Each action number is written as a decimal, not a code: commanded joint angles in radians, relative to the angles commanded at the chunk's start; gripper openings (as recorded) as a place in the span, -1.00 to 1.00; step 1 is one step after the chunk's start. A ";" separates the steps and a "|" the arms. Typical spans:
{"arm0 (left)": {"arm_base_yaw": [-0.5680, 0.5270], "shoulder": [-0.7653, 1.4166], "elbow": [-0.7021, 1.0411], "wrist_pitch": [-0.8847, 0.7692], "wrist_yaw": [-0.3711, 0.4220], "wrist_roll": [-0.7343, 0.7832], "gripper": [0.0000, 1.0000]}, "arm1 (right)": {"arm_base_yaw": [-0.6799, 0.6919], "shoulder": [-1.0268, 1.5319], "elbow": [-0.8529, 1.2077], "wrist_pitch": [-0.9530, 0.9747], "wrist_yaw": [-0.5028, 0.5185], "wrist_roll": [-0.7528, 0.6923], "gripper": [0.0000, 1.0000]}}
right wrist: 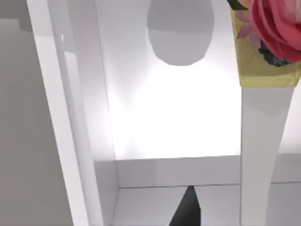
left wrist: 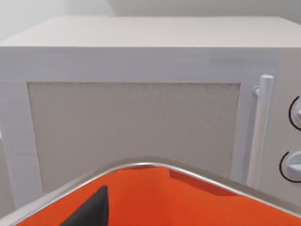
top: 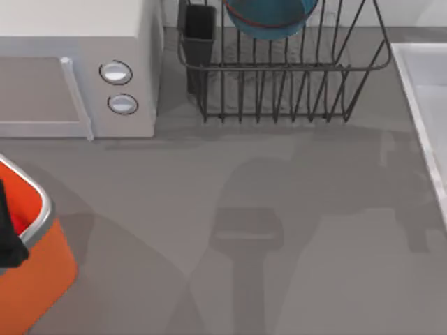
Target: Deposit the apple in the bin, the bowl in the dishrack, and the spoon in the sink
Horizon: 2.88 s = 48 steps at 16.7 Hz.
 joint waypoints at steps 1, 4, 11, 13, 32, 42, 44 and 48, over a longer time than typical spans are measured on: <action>0.000 0.000 0.000 0.000 0.000 0.000 1.00 | 0.011 0.072 0.110 -0.029 0.000 0.013 -1.00; 0.000 0.000 0.000 0.000 0.000 0.000 1.00 | 0.043 0.268 0.409 -0.104 0.001 0.058 -1.00; 0.000 0.000 0.000 0.000 0.000 0.000 1.00 | 0.092 0.524 0.764 -0.185 0.005 0.143 -1.00; 0.000 0.000 0.000 0.000 0.000 0.000 1.00 | 0.094 0.530 0.772 -0.187 0.005 0.146 -1.00; 0.000 0.000 0.000 0.000 0.000 0.000 1.00 | 0.092 0.462 0.461 0.056 0.004 0.143 -0.85; 0.000 0.000 0.000 0.000 0.000 0.000 1.00 | 0.092 0.462 0.461 0.056 0.004 0.143 0.66; 0.000 0.000 0.000 0.000 0.000 0.000 1.00 | 0.092 0.462 0.461 0.056 0.004 0.143 0.96; 0.000 0.000 0.000 0.000 0.000 0.000 1.00 | 0.092 0.462 0.461 0.056 0.004 0.143 1.00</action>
